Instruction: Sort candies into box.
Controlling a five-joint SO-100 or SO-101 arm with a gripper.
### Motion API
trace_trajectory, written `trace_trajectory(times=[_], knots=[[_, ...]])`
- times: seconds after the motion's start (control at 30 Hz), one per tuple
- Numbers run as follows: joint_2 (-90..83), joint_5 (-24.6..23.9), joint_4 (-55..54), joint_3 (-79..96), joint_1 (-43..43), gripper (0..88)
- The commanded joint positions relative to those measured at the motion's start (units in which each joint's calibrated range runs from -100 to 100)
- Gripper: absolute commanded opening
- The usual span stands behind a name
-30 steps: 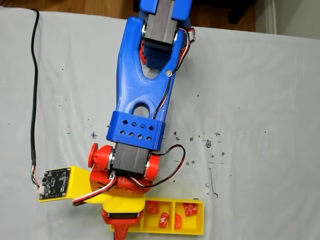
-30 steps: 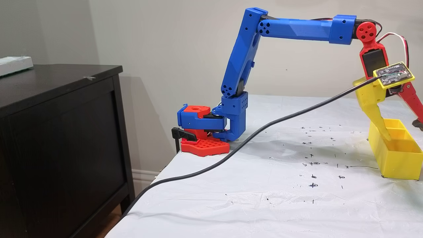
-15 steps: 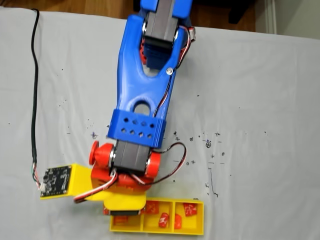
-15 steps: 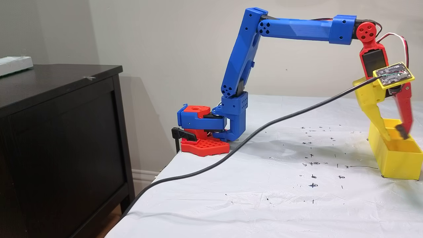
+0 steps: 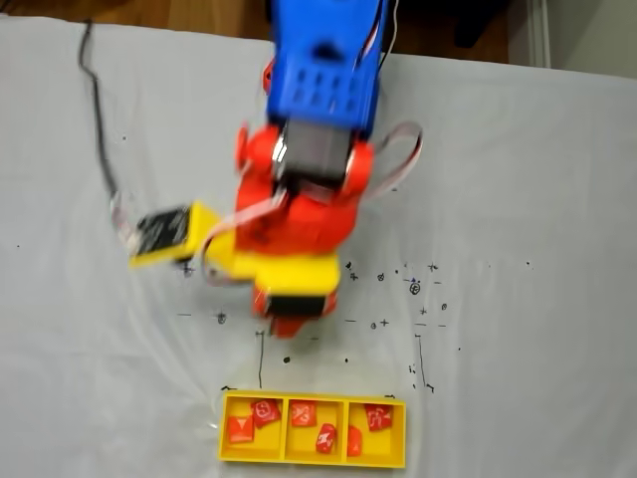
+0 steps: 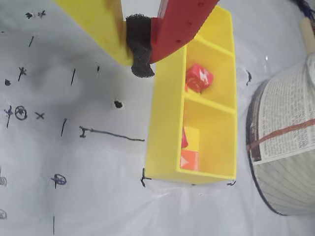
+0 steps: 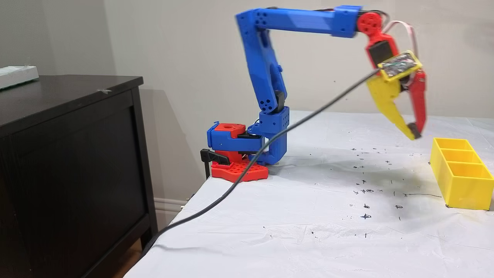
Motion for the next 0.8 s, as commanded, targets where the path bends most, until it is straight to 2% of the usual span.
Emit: trace_trajectory(times=[0.0, 0.2, 0.37, 0.57, 0.77], knots=[[-34.9, -1.3, -4.3, 26.9, -2.1, 0.1], [-54.7, -2.2, 0.4, 41.9, -4.0, 0.1], [-67.6, -0.9, 8.3, 49.0, -5.0, 0.1], [-61.7, -2.1, 11.8, 46.0, -3.0, 0.1], [-67.7, -3.0, 15.9, 47.9, -2.8, 0.1]])
